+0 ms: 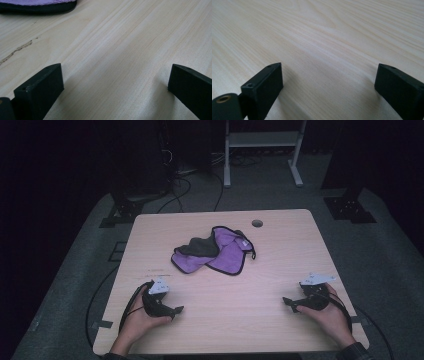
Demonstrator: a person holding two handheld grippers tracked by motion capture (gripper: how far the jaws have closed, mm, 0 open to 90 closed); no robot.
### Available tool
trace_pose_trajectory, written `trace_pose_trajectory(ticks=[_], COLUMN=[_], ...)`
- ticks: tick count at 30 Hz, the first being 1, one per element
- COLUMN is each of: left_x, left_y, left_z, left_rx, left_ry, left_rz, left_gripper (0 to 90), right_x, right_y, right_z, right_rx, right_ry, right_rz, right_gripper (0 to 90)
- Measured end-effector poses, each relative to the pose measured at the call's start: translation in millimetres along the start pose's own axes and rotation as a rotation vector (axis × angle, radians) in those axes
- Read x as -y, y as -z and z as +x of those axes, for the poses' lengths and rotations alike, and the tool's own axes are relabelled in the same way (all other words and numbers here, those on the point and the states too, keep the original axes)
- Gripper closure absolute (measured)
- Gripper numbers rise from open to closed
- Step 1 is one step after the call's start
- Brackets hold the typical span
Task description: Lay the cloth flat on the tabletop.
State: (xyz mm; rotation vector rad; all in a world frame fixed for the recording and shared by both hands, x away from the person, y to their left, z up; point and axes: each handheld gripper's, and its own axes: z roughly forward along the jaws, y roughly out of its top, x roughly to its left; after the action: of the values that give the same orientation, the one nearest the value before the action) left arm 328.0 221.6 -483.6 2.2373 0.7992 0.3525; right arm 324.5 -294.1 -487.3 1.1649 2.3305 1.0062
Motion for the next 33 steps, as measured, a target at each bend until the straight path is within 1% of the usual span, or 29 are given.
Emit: trace_pose_trajectory(ticks=[3,4,5,6,8,9,10,12,14,16,17,18,20,21,23,24,26,27,28,29,30,31,32,33], left_x=[0.0,0.0,0.0,0.0,0.0,0.0,0.0,0.0,0.0,0.0,0.0,0.0,0.0,0.0,0.0,0.1,0.1,0.1,0.1,0.1,0.2,0.2,0.2,0.4], left_y=[0.0,0.0,0.0,0.0,0.0,0.0,0.0,0.1,0.1,0.1,0.2,0.3,0.2,0.2,0.2,0.2,0.2,0.2,0.3,0.3,0.4,0.4,0.3,0.2], left_z=[0.0,0.0,0.0,0.0,0.0,0.0,0.0,0.0,0.1,0.1,0.1,0.3,0.4,0.4,0.1,0.1,0.1,0.1,0.1,0.1,0.1,0.0,0.0,-0.1], left_rx=[0.0,0.0,0.0,0.0,0.0,0.0,0.0,-0.001,-0.001,-0.001,-0.001,-0.001,-0.003,-0.003,-0.004,-0.004,-0.005,-0.005,-0.005,-0.005,-0.005,-0.006,-0.006,-0.007], left_ry=[0.0,0.0,0.0,0.0,0.0,0.0,0.0,0.001,0.001,0.001,0.0,-0.002,0.0,0.0,0.006,0.005,0.005,0.005,0.005,0.005,0.005,0.006,0.007,0.007], left_rz=[0.0,0.0,0.0,0.0,0.001,0.001,0.0,0.001,0.001,0.001,0.002,0.004,0.003,0.003,0.002,0.002,0.002,0.002,0.003,0.003,0.003,0.002,0.002,-0.001], left_gripper=[0.0,0.0,0.0,0.0,0.0,0.0,0.0,0.0,0.0,0.0,0.0,0.0,0.0,0.0,0.0,0.0,0.0,0.0,0.0,0.0,0.0,0.0,0.0,0.0], right_x=[0.4,0.6,1.5,1.5,0.8,0.8,-1.0,-3.4,-6.8,-8.5,-12.0,-17.2,-21.2,-21.2,-27.8,-34.2,-40.1,-40.1,-47.3,-47.3,-51.1,-58.8,-61.9,-65.3], right_y=[0.5,0.9,2.7,3.3,6.2,6.2,7.3,6.9,7.6,7.7,7.4,5.6,2.3,2.3,-2.5,-5.9,-9.3,-9.3,-13.1,-13.1,-14.8,-19.4,-22.3,-25.1], right_z=[-0.2,-0.4,-1.3,-1.8,-2.5,-2.5,-3.2,-2.9,-2.3,-2.0,-1.7,-0.6,1.3,1.3,4.1,6.4,8.7,8.7,11.5,11.5,12.8,16.2,17.6,19.4], right_rx=[-0.003,-0.002,-0.002,-0.001,-0.008,-0.008,-0.024,-0.022,-0.031,-0.03,-0.036,-0.056,-0.073,-0.073,-0.086,-0.1,-0.107,-0.107,-0.122,-0.122,-0.128,-0.136,-0.144,-0.152], right_ry=[-0.001,-0.001,-0.001,0.0,-0.001,-0.001,-0.012,-0.016,-0.025,-0.024,-0.024,-0.023,-0.026,-0.026,-0.006,0.007,0.02,0.02,0.029,0.029,0.035,0.044,0.045,0.049], right_rz=[-0.002,-0.003,-0.016,-0.015,-0.007,-0.007,-0.013,-0.006,-0.022,-0.028,-0.037,-0.048,-0.058,-0.058,-0.053,-0.065,-0.071,-0.071,-0.08,-0.08,-0.084,-0.086,-0.093,-0.088], right_gripper=[7.8,10.4,15.7,17.9,26.5,26.5,31.7,34.9,39.1,39.1,41.5,42.3,43.2,43.2,44.0,44.1,44.0,44.0,44.1,44.1,44.2,44.1,44.0,44.1])
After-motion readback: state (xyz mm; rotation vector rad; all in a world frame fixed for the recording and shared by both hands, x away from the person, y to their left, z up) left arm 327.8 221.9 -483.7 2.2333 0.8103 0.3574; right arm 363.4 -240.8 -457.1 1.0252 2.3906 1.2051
